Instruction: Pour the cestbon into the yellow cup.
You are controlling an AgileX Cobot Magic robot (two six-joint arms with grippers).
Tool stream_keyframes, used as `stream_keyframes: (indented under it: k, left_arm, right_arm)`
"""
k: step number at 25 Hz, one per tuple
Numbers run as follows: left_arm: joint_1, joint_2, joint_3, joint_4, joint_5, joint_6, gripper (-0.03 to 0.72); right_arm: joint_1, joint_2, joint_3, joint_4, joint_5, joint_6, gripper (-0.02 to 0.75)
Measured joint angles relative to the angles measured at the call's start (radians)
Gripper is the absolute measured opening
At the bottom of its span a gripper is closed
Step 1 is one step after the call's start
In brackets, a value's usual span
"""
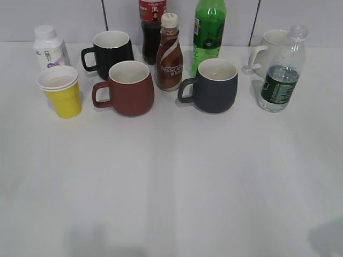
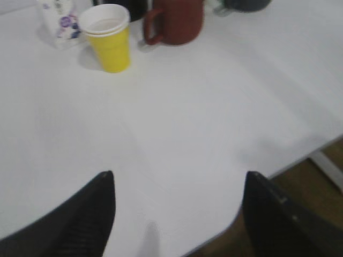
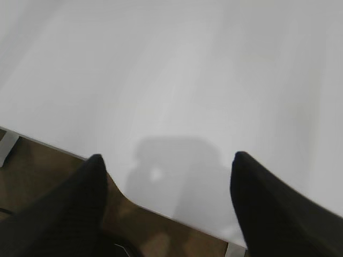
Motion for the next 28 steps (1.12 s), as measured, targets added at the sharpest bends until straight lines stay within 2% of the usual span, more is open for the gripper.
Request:
stream_keyframes:
  k: [4, 17, 21, 23, 28]
  left_arm:
    - [0.000, 0.000, 0.000, -0.035, 0.000, 0.000, 0.564]
    - [0.000, 0.000, 0.000, -0.039, 0.000, 0.000, 0.564]
    - [0.011, 0.000, 0.000, -0.039, 0.000, 0.000, 0.563]
    - [0.064, -0.002, 0.000, -0.039, 0.000, 0.000, 0.563]
    - [0.317, -0.029, 0.000, -0.039, 0.001, 0.000, 0.563]
  right_arm:
    - [0.000, 0.000, 0.000, 0.000, -0.001, 0.000, 0.534]
    - [-0.001, 0.000, 0.000, -0.001, -0.002, -0.001, 0.534]
    - [-0.068, -0.001, 0.000, 0.000, -0.003, -0.001, 0.534]
    - [-0.117, -0.014, 0.000, -0.001, -0.003, -0.001, 0.534]
    - [-0.188, -0.131, 0.000, -0.001, -0.003, -0.001, 0.534]
